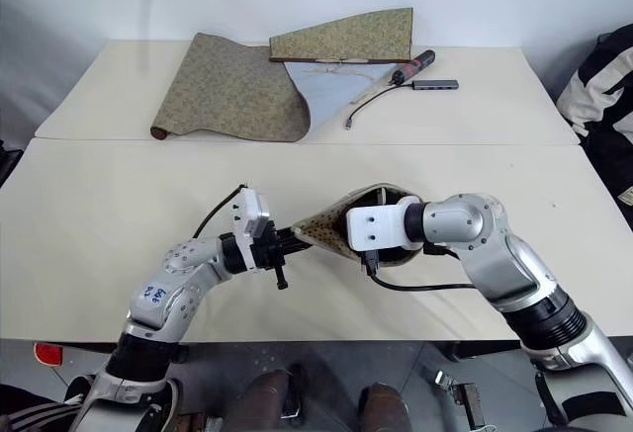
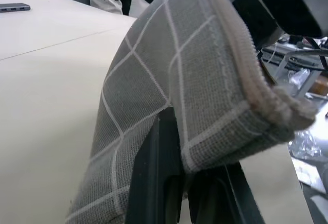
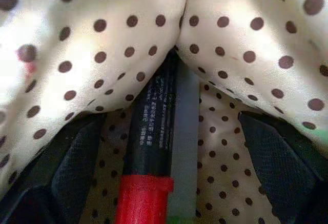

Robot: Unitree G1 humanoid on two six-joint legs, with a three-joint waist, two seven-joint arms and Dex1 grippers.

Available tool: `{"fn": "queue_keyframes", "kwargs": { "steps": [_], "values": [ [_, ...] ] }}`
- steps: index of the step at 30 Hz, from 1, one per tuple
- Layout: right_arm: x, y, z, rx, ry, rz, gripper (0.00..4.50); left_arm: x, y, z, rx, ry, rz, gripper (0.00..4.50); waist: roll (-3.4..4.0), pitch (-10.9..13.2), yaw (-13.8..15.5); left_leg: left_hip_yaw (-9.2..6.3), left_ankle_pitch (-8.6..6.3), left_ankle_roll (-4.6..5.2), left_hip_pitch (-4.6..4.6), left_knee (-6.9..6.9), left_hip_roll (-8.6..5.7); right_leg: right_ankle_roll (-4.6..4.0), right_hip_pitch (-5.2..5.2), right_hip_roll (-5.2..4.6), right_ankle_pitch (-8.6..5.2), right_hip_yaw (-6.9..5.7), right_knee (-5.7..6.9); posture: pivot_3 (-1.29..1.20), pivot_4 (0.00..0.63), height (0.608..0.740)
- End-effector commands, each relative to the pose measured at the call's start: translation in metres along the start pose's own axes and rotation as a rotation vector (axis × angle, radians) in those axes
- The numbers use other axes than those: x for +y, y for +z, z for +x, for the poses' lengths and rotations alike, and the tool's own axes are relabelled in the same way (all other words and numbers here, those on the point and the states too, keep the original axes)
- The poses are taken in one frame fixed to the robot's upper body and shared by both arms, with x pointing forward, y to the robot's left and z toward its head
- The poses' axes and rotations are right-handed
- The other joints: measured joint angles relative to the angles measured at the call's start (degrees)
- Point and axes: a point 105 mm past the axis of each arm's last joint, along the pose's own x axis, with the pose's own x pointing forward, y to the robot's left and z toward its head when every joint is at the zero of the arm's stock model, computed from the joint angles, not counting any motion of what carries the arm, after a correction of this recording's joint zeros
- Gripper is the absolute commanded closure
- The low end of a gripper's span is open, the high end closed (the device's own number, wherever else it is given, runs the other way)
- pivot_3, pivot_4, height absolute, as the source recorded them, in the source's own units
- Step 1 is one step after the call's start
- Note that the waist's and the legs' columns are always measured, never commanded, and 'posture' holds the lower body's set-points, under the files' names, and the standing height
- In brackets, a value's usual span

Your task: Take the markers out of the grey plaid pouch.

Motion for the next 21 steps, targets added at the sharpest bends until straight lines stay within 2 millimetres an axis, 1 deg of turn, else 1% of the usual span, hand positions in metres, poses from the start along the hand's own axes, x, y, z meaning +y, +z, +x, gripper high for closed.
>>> {"fn": "queue_keyframes", "kwargs": {
  "steps": [1,2,5,6,8,10,15,18,21],
  "values": [
    [-0.003,0.001,-0.008,0.006,0.006,0.017,0.04,0.009,0.015,-0.008,-0.045,0.052,0.052,4.5,0.0,0.0,0.0,-0.01,0.0,0.0,0.0,0.0,0.0,0.0,0.0,0.0,0.0,0.0,0.0,0.0,0.15,0.74],
    [-0.004,0.002,-0.008,0.007,0.003,0.015,0.04,0.009,0.015,-0.008,-0.043,0.053,0.052,4.5,0.0,0.0,0.0,-0.01,0.0,0.0,0.0,0.0,0.0,0.0,0.0,0.0,0.0,0.0,0.0,0.0,0.15,0.74],
    [0.003,-0.001,-0.006,0.023,0.033,0.034,0.69,0.009,0.015,-0.006,-0.05,0.055,0.048,4.5,0.0,0.0,0.0,-0.01,0.0,0.01,0.0,0.0,0.0,0.0,0.0,-0.01,0.0,-0.02,0.0,0.0,0.15,0.74],
    [0.005,-0.003,-0.005,0.035,0.039,0.026,0.97,0.009,0.015,-0.006,-0.049,0.054,0.049,4.5,0.0,0.0,0.0,-0.01,0.0,0.01,0.0,0.0,0.0,0.0,0.01,-0.01,0.0,-0.03,-0.01,0.0,0.15,0.74],
    [0.01,-0.007,-0.006,0.062,0.069,0.028,1.69,0.009,0.015,-0.006,-0.048,0.055,0.049,4.5,0.0,0.0,0.1,-0.02,0.0,0.01,-0.02,0.01,0.0,0.0,0.01,-0.02,0.0,-0.05,-0.01,0.0,0.15,0.74],
    [0.012,-0.007,-0.007,0.069,0.08,0.037,2.32,0.009,0.015,-0.006,-0.047,0.056,0.05,4.5,0.0,0.0,0.1,-0.02,0.0,0.01,-0.02,0.02,0.0,0.0,0.01,-0.04,0.0,-0.04,-0.02,0.0,0.15,0.74],
    [0.009,-0.008,-0.009,0.091,0.077,0.038,2.32,0.009,0.015,-0.006,-0.047,0.058,0.046,4.5,0.0,0.0,0.0,-0.02,0.0,0.01,-0.01,0.02,0.01,0.0,0.01,-0.04,0.0,-0.04,-0.01,0.0,0.15,0.74],
    [0.012,-0.016,-0.008,0.139,0.088,0.007,2.32,0.01,0.014,-0.005,-0.045,0.062,0.045,4.5,0.0,0.0,0.1,-0.02,0.0,0.01,-0.02,0.02,0.0,0.0,0.01,-0.04,0.0,-0.06,-0.02,0.0,0.15,0.74],
    [0.011,-0.019,-0.005,0.156,0.075,-0.001,2.32,0.011,0.015,-0.004,-0.051,0.066,0.045,4.5,0.0,0.0,0.1,-0.02,0.0,0.01,-0.01,0.01,0.0,0.0,0.01,-0.04,0.0,-0.06,-0.02,0.0,0.15,0.74]
  ]
}}
